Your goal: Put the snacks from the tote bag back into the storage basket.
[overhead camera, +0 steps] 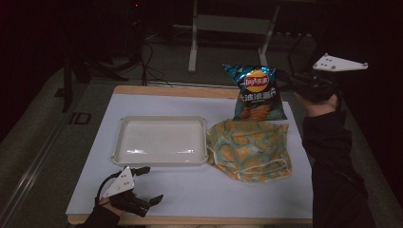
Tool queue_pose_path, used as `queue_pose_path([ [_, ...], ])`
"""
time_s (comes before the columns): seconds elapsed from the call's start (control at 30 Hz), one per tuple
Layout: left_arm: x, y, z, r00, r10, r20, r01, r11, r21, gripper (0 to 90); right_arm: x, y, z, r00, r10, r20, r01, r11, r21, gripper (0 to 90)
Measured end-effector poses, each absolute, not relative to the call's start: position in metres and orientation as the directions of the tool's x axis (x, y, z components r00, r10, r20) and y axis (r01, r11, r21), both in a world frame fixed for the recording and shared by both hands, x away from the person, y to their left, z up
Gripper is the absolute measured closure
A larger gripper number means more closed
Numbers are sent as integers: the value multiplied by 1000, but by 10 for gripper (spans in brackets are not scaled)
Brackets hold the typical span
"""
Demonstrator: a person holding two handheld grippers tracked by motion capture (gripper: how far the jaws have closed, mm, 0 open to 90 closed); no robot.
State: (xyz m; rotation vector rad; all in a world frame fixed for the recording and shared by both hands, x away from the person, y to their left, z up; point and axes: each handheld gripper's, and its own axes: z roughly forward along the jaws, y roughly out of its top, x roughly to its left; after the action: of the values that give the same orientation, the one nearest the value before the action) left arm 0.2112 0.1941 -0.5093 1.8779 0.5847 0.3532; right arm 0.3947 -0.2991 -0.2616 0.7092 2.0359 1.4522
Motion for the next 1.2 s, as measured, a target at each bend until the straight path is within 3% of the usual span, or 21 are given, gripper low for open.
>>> queue_pose_path([
  [1.2, 209, 195, -508, 841, 540, -28, 216, -289, 933, 3, 391, -163, -274, -828, 554, -87, 79, 269, 960, 900],
])
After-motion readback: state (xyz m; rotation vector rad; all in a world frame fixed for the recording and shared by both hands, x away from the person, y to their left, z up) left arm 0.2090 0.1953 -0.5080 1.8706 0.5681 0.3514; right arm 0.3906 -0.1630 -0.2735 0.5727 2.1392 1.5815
